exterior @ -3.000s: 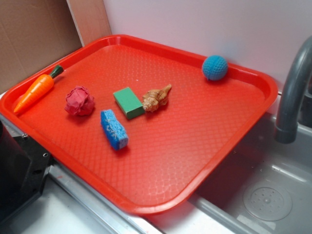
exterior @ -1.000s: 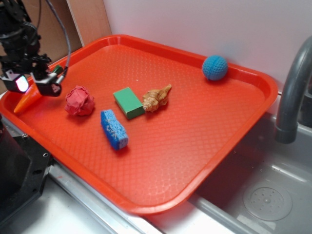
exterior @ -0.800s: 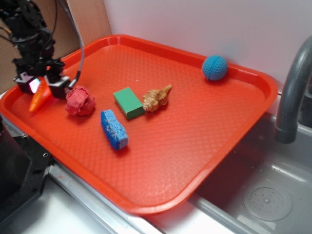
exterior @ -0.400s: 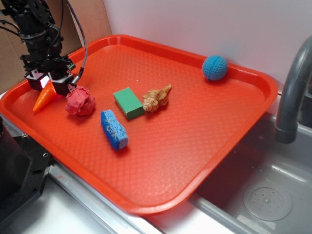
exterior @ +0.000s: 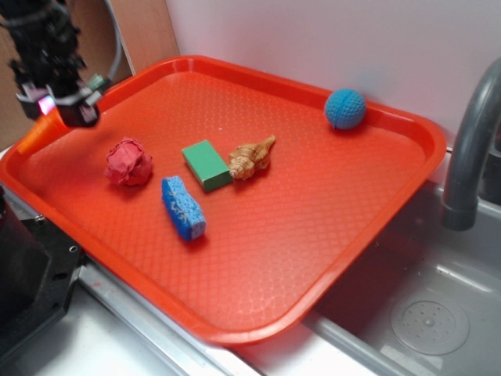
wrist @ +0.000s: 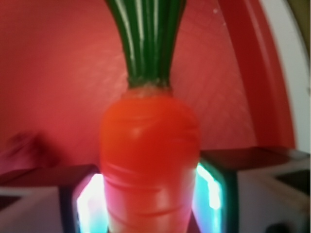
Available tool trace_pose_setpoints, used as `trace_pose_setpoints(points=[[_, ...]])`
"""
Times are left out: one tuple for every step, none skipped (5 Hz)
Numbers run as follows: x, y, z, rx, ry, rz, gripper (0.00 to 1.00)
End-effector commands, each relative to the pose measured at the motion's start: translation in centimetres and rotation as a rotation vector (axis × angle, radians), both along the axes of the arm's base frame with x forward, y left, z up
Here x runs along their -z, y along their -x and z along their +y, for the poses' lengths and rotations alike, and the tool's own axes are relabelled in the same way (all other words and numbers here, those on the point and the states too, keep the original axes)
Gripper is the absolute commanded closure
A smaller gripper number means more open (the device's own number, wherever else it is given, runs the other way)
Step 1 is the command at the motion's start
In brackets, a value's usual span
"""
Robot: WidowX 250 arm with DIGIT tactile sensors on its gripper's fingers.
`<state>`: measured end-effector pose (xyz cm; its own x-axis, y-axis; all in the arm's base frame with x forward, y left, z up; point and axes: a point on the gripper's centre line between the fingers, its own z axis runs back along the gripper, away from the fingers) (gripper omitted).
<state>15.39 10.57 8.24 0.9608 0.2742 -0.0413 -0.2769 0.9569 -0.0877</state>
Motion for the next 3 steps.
trace_pose_setpoints(points=[[-6.1, 0.7, -5.8, 0.108, -0.04, -0.1, 1.0], [-7.6, -1.5, -7.8, 0.175, -0.071, -0.124, 1.0], [-8.3, -4.6, -8.8, 0.205, -0.094, -0.127, 1.0]])
